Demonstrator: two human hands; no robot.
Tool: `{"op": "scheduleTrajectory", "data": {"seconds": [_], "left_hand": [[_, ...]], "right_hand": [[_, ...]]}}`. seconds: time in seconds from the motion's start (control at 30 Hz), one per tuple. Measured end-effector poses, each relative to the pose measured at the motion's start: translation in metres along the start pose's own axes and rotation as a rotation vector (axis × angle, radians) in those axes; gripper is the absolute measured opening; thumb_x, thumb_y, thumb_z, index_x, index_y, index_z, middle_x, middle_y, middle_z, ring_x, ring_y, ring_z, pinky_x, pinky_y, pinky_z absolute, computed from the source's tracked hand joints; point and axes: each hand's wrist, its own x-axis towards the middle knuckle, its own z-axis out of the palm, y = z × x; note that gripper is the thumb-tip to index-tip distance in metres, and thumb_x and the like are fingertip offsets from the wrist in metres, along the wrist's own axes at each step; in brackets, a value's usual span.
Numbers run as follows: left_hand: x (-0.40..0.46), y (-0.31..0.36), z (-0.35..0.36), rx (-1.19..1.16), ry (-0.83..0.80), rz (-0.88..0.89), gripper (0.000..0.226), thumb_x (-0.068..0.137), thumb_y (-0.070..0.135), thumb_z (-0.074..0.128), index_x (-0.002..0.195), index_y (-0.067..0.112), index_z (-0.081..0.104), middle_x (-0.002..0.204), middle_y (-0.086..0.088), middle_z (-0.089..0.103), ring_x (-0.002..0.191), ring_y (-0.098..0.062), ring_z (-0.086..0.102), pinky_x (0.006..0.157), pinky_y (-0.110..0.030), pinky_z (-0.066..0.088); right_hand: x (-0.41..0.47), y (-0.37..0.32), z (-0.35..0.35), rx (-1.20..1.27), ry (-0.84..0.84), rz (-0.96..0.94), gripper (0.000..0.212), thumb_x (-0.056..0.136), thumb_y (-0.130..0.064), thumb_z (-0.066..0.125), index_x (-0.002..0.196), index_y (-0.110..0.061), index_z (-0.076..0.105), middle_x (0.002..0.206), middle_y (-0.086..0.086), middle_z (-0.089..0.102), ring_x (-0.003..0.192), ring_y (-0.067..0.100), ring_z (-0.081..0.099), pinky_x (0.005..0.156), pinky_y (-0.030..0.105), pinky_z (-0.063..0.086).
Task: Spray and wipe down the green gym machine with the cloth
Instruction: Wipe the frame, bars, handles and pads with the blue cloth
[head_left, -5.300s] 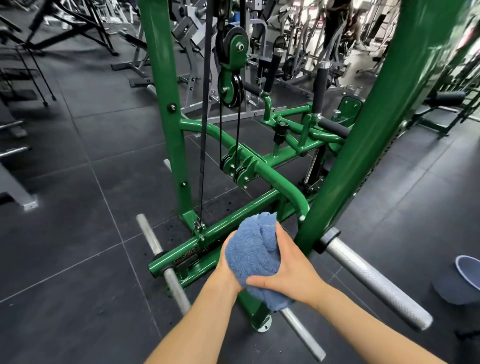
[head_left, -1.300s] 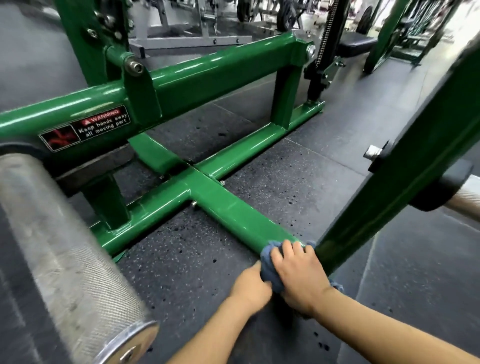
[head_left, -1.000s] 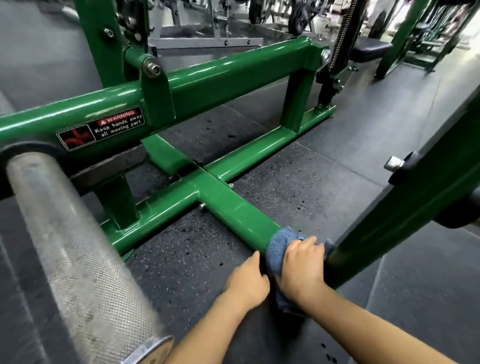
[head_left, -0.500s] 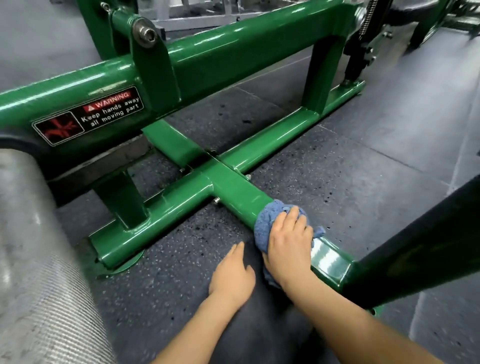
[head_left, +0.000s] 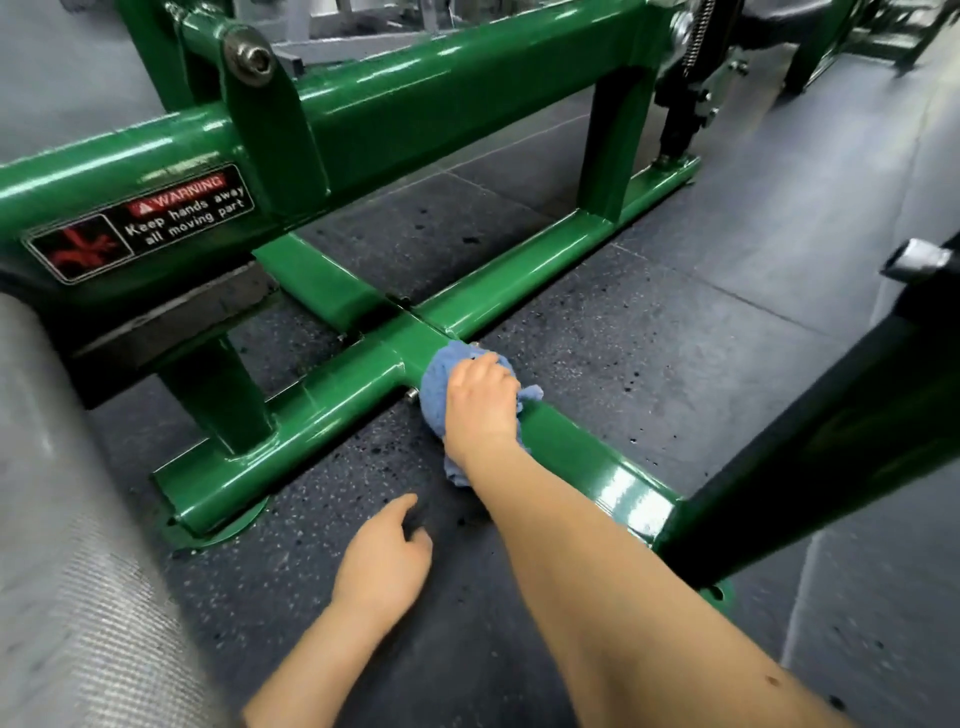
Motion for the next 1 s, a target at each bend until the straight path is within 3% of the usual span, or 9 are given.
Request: {"op": "scheduleTrajectory", "data": {"seconds": [0.07, 0.17, 0.3, 0.5, 0.67, 0.87, 1.0], "left_hand": [[-0.003, 0.003, -0.005, 0.024, -0.017, 0.016, 0.054, 0.093, 0.016, 0.049, 0.146, 0.021, 0.040, 0.144, -0.001, 0.050, 0.128, -0.018, 0.050, 0.105, -0.028, 0.039], [-0.006, 0.016, -0.014, 0.131, -0.045, 0.077, 0.056, 0.094, 0.018, 0.045, 0.149, 0.023, 0.034, 0.148, 0.000, 0.045, 0.133, -0.019, 0.044, 0.107, -0.029, 0.037], [-0.013, 0.034, -0.024, 0.158, -0.069, 0.172, 0.057, 0.095, 0.017, 0.043, 0.151, 0.021, 0.029, 0.151, -0.002, 0.040, 0.137, -0.020, 0.039, 0.109, -0.027, 0.032], [-0.032, 0.046, -0.017, 0.162, -0.173, 0.238, 0.060, 0.095, 0.015, 0.043, 0.152, 0.019, 0.024, 0.149, -0.008, 0.041, 0.135, -0.025, 0.041, 0.109, -0.032, 0.034], [-0.030, 0.070, -0.018, 0.094, -0.180, 0.300, 0.060, 0.096, 0.015, 0.045, 0.152, 0.016, 0.023, 0.151, -0.008, 0.036, 0.137, -0.027, 0.037, 0.109, -0.034, 0.032], [-0.027, 0.075, -0.021, -0.029, -0.173, 0.318, 0.070, 0.095, 0.013, 0.046, 0.154, 0.011, 0.010, 0.161, -0.009, 0.009, 0.145, -0.028, 0.019, 0.117, -0.032, 0.016], [-0.015, 0.069, -0.014, -0.055, -0.169, 0.290, 0.073, 0.094, 0.013, 0.047, 0.154, 0.008, 0.006, 0.162, -0.008, 0.003, 0.148, -0.022, 0.011, 0.119, -0.030, 0.012]], "right_hand": [[-0.014, 0.013, 0.004, 0.031, -0.021, 0.001, 0.044, 0.081, -0.025, 0.064, 0.120, -0.010, 0.049, 0.108, 0.010, 0.056, 0.086, 0.015, 0.057, 0.054, 0.027, 0.032], [-0.041, 0.036, 0.016, -0.010, -0.087, 0.011, 0.054, 0.077, -0.026, 0.068, 0.121, -0.006, 0.044, 0.109, 0.015, 0.056, 0.086, 0.017, 0.059, 0.054, 0.026, 0.037], [-0.073, 0.066, 0.027, -0.011, -0.095, 0.056, 0.046, 0.082, -0.019, 0.063, 0.122, -0.007, 0.045, 0.113, 0.017, 0.056, 0.092, 0.021, 0.062, 0.063, 0.028, 0.049], [-0.123, 0.095, 0.029, -0.096, -0.153, 0.140, 0.036, 0.090, -0.015, 0.052, 0.124, -0.008, 0.045, 0.115, 0.012, 0.057, 0.100, 0.021, 0.062, 0.075, 0.031, 0.054], [-0.131, 0.098, -0.010, -0.120, -0.257, 0.111, 0.055, 0.085, -0.025, 0.062, 0.134, -0.011, 0.043, 0.132, 0.007, 0.053, 0.120, 0.023, 0.055, 0.090, 0.034, 0.048], [-0.108, 0.103, -0.071, -0.164, -0.139, -0.025, 0.085, 0.079, -0.034, 0.067, 0.146, -0.010, 0.020, 0.129, 0.012, 0.051, 0.116, 0.028, 0.055, 0.086, 0.036, 0.047], [-0.093, 0.092, -0.057, -0.041, -0.101, 0.010, 0.092, 0.075, -0.042, 0.067, 0.147, -0.014, 0.017, 0.126, 0.015, 0.050, 0.114, 0.031, 0.055, 0.085, 0.038, 0.046]]}}
